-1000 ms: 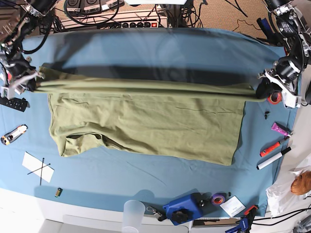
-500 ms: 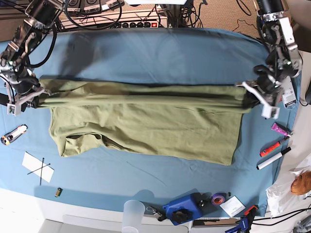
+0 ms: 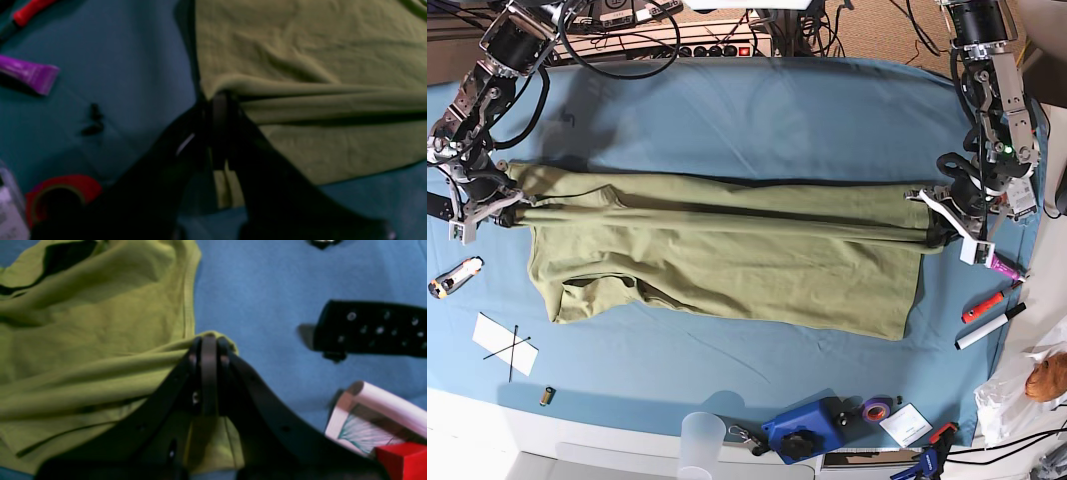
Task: Layout the t-shirt on the table in an organized manner, then fold the t-shirt properly
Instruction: 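Fold the held edge over the shirt body with both grippers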
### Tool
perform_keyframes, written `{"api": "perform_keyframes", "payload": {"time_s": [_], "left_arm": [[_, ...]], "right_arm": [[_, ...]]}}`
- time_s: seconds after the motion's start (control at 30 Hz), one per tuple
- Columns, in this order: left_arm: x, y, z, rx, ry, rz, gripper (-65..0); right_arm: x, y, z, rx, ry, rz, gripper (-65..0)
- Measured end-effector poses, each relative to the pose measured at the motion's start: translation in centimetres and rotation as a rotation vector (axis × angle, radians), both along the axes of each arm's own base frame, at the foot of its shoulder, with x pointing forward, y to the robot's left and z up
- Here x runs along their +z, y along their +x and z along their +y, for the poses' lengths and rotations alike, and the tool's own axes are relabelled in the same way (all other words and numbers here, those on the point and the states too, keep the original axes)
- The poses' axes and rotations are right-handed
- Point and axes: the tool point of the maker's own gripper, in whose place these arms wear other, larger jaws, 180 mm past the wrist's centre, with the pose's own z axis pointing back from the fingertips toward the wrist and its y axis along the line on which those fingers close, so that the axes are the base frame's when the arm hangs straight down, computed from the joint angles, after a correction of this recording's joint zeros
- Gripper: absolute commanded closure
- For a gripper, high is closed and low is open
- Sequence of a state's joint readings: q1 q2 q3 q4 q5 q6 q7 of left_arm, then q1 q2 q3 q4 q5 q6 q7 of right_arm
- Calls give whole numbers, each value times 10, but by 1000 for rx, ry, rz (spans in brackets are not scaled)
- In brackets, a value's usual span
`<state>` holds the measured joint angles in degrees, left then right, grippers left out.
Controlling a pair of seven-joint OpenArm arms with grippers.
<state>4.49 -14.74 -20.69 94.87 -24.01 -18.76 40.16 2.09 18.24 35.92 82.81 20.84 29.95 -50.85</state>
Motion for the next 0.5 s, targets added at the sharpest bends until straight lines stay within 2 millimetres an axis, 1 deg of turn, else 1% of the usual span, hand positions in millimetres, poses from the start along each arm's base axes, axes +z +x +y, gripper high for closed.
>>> {"api": "perform_keyframes", "payload": {"time_s": [0.1, 0.17, 0.27, 0.4, 0.5], "left_arm": [[-22, 0, -3, -44, -18, 50, 0], [-33, 4, -2, -36, -42, 77, 0], [-35, 12, 0, -21, -65, 60, 0], [-34, 13, 0, -18, -66, 51, 0], [-34, 13, 0, -18, -66, 51, 0]], "right_arm": [[-4, 1, 2, 16, -34, 23, 0], [-2, 5, 5, 28, -45, 8, 0], [2, 9, 5, 29, -50, -20, 0], [7, 12, 3, 23, -57, -55, 0], [7, 12, 4, 23, -57, -54, 0]]}}
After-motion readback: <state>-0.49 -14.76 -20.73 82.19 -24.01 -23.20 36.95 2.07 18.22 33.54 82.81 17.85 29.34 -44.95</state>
